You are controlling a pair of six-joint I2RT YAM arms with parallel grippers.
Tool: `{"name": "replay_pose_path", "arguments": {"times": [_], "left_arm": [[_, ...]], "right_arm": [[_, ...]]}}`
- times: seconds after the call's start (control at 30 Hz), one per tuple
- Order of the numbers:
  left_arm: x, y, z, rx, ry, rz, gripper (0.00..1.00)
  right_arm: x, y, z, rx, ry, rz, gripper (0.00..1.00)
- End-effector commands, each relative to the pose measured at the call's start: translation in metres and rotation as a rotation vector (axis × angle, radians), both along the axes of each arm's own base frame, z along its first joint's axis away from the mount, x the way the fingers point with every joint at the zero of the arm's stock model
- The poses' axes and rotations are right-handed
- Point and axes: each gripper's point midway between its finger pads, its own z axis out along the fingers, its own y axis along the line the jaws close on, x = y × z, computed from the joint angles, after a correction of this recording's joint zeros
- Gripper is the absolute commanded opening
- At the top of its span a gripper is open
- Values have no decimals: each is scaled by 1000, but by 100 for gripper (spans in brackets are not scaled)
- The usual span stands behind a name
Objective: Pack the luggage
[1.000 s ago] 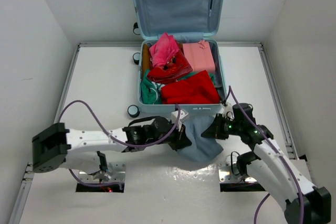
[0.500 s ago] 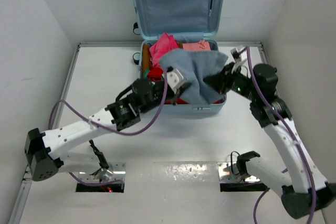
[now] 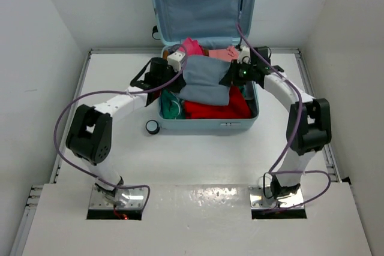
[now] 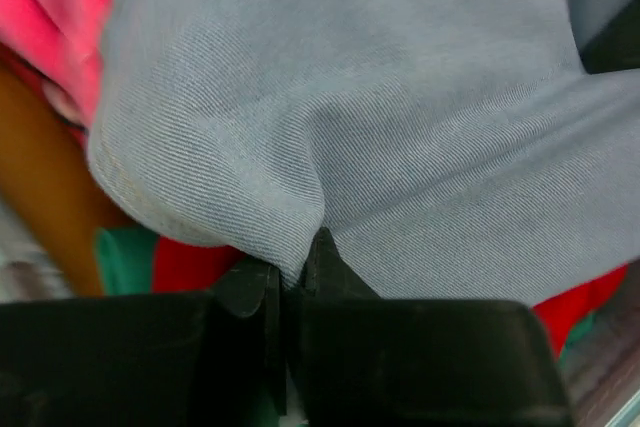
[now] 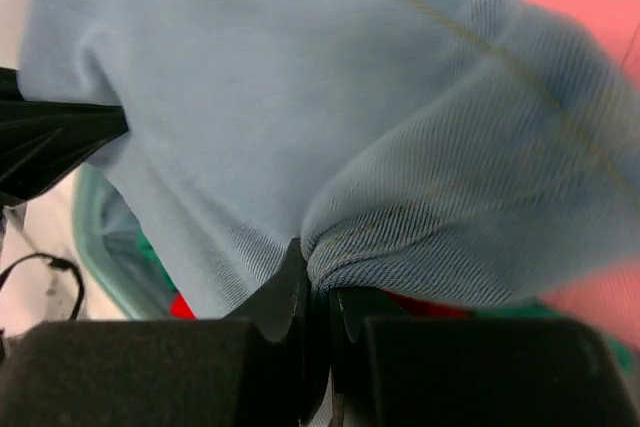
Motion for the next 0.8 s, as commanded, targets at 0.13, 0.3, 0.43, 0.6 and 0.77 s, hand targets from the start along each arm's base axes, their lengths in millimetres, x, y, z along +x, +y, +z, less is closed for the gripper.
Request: {"name": "replay_pose_path", "arguments": {"times": [0.13, 0.3, 0.43, 0.6, 0.77], "left_arm": [[-16, 33, -51, -27, 218, -21, 60], [1, 38, 41, -189, 29, -202, 100], [28, 73, 146, -254, -201, -190, 100], [117, 145, 207, -271, -348, 72, 100], [199, 159, 236, -381, -472, 123, 89]], "right_arm": [[3, -22, -29, -128, 119, -9, 17], [12, -34, 20, -133, 32, -28, 59], [16, -50, 99, -10, -103, -62, 78], [30, -107, 175, 15, -351, -238, 81], [30, -159, 170, -19, -346, -367, 81]]}}
